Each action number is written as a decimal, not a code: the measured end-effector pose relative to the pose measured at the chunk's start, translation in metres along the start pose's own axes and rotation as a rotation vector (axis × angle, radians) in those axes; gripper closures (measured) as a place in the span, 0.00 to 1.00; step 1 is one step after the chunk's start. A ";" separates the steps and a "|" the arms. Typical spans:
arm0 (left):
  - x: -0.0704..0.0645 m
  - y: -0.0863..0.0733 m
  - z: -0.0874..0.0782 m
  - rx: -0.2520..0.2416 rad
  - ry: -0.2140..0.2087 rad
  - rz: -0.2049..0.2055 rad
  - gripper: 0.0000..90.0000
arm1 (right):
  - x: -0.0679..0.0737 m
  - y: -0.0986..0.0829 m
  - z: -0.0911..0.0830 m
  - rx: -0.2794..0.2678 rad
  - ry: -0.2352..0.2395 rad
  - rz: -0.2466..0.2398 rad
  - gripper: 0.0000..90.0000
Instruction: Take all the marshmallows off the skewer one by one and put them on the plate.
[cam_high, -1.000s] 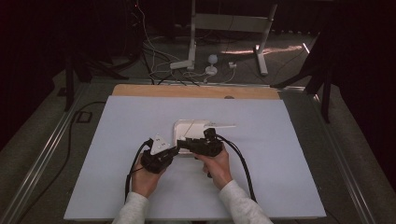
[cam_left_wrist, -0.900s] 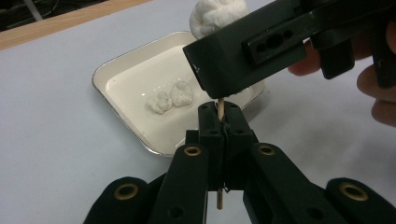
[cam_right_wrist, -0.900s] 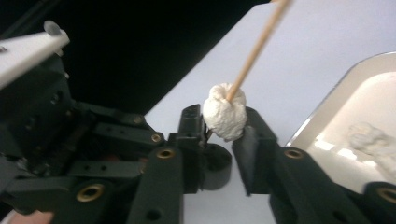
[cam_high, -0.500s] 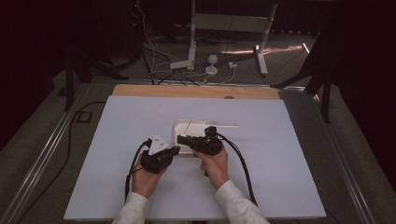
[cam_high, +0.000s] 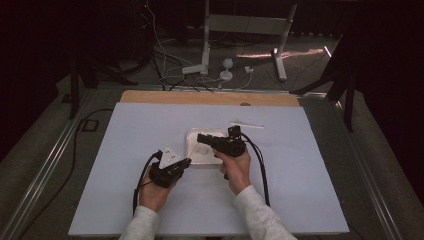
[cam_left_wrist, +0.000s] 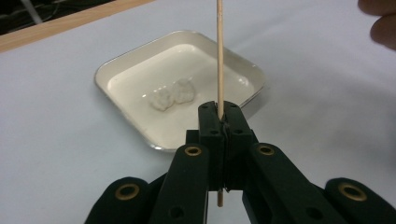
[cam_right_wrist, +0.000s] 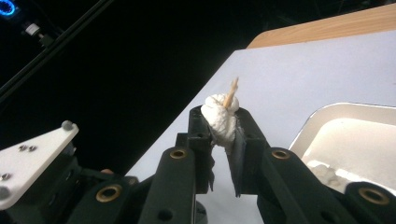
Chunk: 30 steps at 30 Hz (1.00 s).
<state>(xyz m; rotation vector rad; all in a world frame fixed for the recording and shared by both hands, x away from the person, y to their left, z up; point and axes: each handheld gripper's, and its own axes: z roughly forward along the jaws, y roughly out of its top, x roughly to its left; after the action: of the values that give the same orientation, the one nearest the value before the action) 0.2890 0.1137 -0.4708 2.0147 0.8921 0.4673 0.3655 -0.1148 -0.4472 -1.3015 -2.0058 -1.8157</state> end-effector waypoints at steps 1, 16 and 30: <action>0.000 0.000 0.000 0.007 0.006 0.008 1.00 | 0.000 0.000 0.000 -0.005 -0.005 -0.002 0.89; 0.005 -0.004 0.002 0.024 0.016 0.036 1.00 | -0.001 0.005 0.001 -0.011 -0.031 -0.009 0.89; 0.007 -0.005 -0.002 0.028 0.015 0.038 1.00 | -0.006 0.008 -0.002 0.001 -0.034 0.013 0.88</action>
<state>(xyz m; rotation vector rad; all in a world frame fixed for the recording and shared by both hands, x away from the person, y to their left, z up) 0.2906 0.1221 -0.4742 2.0591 0.8758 0.4941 0.3735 -0.1209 -0.4447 -1.3508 -2.0105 -1.7988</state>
